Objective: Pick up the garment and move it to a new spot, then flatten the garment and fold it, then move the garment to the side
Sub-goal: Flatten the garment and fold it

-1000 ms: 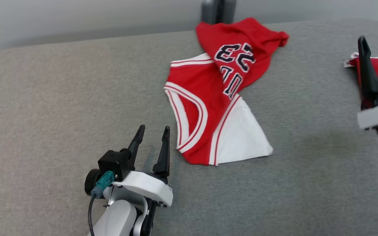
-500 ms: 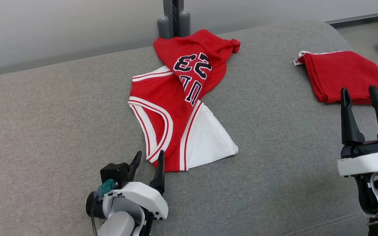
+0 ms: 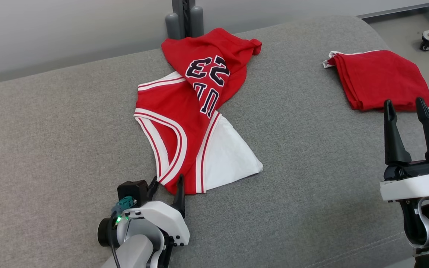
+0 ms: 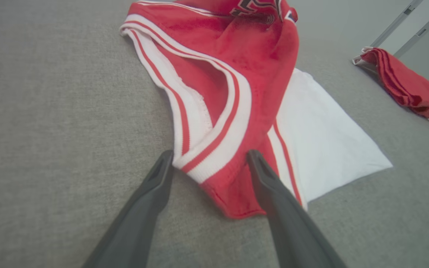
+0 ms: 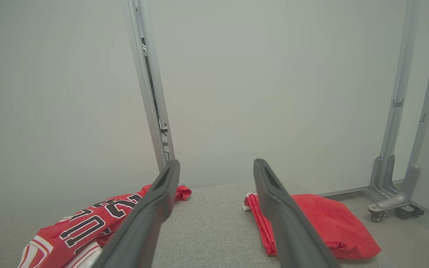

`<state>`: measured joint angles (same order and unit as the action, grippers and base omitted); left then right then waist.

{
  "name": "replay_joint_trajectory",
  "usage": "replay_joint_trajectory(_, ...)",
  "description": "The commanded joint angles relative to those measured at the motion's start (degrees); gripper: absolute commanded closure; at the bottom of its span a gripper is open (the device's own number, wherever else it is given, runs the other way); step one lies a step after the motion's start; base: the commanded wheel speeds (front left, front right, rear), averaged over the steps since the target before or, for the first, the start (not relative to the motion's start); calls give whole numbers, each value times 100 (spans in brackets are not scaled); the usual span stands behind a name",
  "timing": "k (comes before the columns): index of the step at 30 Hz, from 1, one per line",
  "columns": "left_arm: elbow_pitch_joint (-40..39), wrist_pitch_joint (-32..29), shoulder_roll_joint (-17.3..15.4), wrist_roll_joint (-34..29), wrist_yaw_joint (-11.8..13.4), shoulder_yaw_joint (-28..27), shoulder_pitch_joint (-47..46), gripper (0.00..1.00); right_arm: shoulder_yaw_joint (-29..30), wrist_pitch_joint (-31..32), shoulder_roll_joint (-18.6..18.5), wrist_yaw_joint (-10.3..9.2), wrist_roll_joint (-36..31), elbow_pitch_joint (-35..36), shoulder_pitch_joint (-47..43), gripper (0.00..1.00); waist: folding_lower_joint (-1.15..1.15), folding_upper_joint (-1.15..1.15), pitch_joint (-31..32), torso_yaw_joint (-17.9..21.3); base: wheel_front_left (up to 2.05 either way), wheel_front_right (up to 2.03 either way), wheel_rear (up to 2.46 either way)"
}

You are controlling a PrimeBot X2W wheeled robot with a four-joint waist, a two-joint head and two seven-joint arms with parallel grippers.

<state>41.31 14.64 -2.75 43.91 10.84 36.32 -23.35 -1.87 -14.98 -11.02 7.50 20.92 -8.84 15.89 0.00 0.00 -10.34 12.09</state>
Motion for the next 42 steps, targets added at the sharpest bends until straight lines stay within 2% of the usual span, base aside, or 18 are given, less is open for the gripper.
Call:
replay_joint_trajectory(1, 56, -16, -29, 94, -7, 44, -113, 0, 28, -30, 0, -2, 8, 15, 10, 0, 0, 0, -16, 11, 0, 0, 0)
replay_joint_trajectory(2, 82, -17, -29, 157, -43, 72, -137, 25, 30, -31, 8, -2, 0, 18, 18, 0, 0, 0, -23, 16, 0, 0, 0)
replay_joint_trajectory(3, 89, -8, -31, 235, -86, 91, -162, 95, 34, -31, 16, -2, -10, 18, 23, 0, 0, 0, -26, 19, 0, 0, 0)
replay_joint_trajectory(4, 88, -2, -30, 298, -130, 107, -197, 100, 39, -31, 21, -1, -20, 17, 28, 0, 0, 0, -26, 21, 0, 0, 0)
replay_joint_trajectory(6, 72, 26, -32, 371, -152, 38, -279, 100, 72, -31, 29, -2, -35, 15, 32, 0, 0, 0, -27, 5, 0, 0, 0)
replay_joint_trajectory(9, 34, 54, -100, 292, -58, -233, -344, 100, 131, -31, 50, -2, -70, 8, 4, 0, 0, 0, 7, -53, 0, 0, 0)
replay_joint_trajectory(17, -975, 58, -568, -421, 195, -1497, 9, 100, 199, -30, 125, -2, -131, -39, -86, 0, 0, 0, 168, -298, 0, 0, 0)
replay_joint_trajectory(26, -1198, 58, -1145, -699, 281, -2078, 256, 100, 60, -31, 204, -2, -198, -123, -57, 0, 0, 0, 268, -538, 0, 0, 0)
replay_joint_trajectory(27, -1158, 34, -1190, -707, 308, -2100, 239, 87, 41, -31, 210, -2, -197, -130, -42, 0, 0, 0, 263, -553, 0, 0, 0)
replay_joint_trajectory(29, -1041, -5, -1290, -740, 421, -2151, 164, 51, 13, -31, 216, -2, -212, -146, -10, 0, 0, 0, 248, -577, 0, 0, 0)
replay_joint_trajectory(30, -955, -68, -1320, -760, 476, -2143, 131, 0, -2, -31, 216, -2, -215, -155, 3, 0, 0, 0, 240, -587, 0, 0, 0)
replay_joint_trajectory(36, -732, -126, -1260, -847, 632, -2066, -46, 0, -21, -31, 180, -2, -223, -197, -2, 0, 0, 0, 227, -708, 0, 0, 0)
replay_joint_trajectory(42, -993, 11, -1072, -959, 559, -2037, 10, 0, -48, -31, 139, -2, -210, -237, -32, 0, 0, 0, 301, -880, 0, 0, 0)
